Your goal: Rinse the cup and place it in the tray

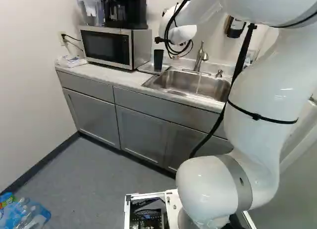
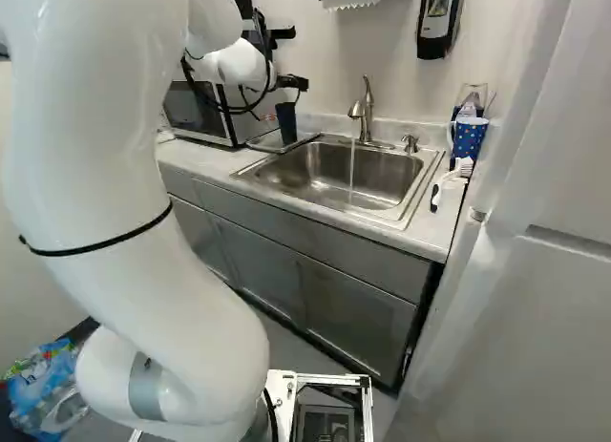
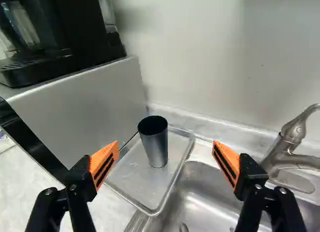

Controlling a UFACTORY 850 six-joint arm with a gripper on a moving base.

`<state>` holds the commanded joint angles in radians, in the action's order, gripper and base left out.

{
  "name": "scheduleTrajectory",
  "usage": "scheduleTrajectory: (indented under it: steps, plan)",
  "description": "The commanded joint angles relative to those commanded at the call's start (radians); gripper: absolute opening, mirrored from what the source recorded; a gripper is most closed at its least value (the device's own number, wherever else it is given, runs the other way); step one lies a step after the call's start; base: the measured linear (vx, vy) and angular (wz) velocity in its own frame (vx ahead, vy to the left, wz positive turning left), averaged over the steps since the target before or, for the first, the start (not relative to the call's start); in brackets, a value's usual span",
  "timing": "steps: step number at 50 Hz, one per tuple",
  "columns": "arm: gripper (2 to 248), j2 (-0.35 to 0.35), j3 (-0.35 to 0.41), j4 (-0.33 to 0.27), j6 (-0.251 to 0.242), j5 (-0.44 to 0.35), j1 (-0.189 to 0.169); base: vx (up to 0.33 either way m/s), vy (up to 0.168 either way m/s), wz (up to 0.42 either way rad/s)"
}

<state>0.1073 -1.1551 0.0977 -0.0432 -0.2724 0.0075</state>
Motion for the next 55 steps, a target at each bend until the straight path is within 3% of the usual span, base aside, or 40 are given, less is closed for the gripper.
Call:
scheduleTrajectory:
  steps: [20,55]
  plan:
    - [247,-0.070,0.035,0.000,0.000,0.000,-0.050,0.000,0.000,0.000]
    - [247,-0.039,-0.069,0.000,0.000,0.012,-0.101,0.000,0.000,0.000]
